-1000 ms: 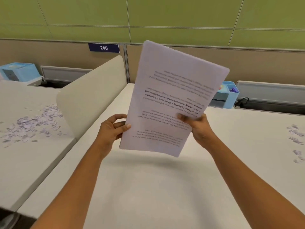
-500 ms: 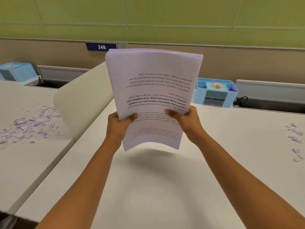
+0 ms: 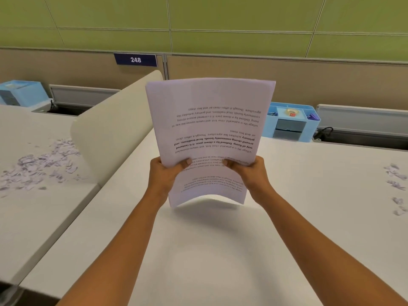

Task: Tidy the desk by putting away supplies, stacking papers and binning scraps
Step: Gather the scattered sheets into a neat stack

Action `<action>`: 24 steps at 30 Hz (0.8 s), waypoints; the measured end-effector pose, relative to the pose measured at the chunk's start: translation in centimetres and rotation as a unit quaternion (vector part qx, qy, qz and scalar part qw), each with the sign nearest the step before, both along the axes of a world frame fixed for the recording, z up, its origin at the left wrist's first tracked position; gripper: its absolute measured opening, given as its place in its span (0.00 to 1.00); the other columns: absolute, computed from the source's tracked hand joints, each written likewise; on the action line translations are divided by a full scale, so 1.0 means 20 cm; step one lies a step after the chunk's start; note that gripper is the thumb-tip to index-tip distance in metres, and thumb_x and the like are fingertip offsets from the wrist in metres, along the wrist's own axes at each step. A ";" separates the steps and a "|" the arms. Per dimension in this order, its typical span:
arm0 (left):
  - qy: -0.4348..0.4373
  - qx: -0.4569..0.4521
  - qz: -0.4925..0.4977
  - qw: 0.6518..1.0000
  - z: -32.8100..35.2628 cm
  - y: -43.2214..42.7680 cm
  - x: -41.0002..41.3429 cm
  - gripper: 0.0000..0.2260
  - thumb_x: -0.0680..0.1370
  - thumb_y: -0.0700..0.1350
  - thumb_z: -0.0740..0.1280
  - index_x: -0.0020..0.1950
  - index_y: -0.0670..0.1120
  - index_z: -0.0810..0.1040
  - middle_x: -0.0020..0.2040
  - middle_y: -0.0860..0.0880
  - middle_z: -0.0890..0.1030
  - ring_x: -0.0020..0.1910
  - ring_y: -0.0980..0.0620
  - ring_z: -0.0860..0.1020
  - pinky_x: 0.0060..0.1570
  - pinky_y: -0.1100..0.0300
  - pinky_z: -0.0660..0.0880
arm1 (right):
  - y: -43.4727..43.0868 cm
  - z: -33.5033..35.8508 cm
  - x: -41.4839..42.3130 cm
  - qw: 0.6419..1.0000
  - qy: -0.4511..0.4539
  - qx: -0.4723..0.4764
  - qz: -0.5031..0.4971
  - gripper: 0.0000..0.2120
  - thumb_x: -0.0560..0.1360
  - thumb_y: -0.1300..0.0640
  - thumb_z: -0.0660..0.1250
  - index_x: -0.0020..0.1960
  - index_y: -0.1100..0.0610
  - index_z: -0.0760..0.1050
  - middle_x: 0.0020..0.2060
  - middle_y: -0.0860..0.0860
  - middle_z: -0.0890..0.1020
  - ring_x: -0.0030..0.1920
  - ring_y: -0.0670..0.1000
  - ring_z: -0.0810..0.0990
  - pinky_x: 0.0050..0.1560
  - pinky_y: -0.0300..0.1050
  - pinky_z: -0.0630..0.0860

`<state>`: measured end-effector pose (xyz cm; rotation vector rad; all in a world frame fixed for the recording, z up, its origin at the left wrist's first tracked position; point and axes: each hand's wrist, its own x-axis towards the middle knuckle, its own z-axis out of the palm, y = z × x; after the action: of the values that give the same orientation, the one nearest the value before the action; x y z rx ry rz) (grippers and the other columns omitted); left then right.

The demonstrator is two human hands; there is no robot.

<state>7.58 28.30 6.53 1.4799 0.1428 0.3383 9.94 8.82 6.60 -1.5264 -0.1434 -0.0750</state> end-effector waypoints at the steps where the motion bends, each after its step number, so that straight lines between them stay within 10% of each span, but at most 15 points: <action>1: -0.009 -0.002 -0.007 1.000 0.01 0.01 0.00 0.11 0.60 0.43 0.77 0.40 0.49 0.81 0.35 0.57 0.84 0.35 0.56 0.81 0.43 0.55 0.79 | 0.00 0.02 0.00 1.000 -0.008 0.002 0.002 0.11 0.67 0.63 0.74 0.45 0.51 0.79 0.42 0.48 0.83 0.43 0.51 0.82 0.44 0.45 0.80; 24: -0.006 -0.005 -0.023 1.000 -0.02 0.01 -0.02 0.10 0.63 0.39 0.78 0.40 0.50 0.82 0.36 0.56 0.84 0.37 0.55 0.82 0.40 0.58 0.80 | 0.01 -0.05 0.00 0.999 -0.016 0.034 -0.001 0.12 0.65 0.63 0.75 0.44 0.50 0.80 0.38 0.43 0.85 0.41 0.46 0.83 0.41 0.42 0.79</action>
<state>7.14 28.51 6.15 1.4693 0.1000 0.3089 9.88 8.97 5.56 -1.4584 -0.1620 -0.1049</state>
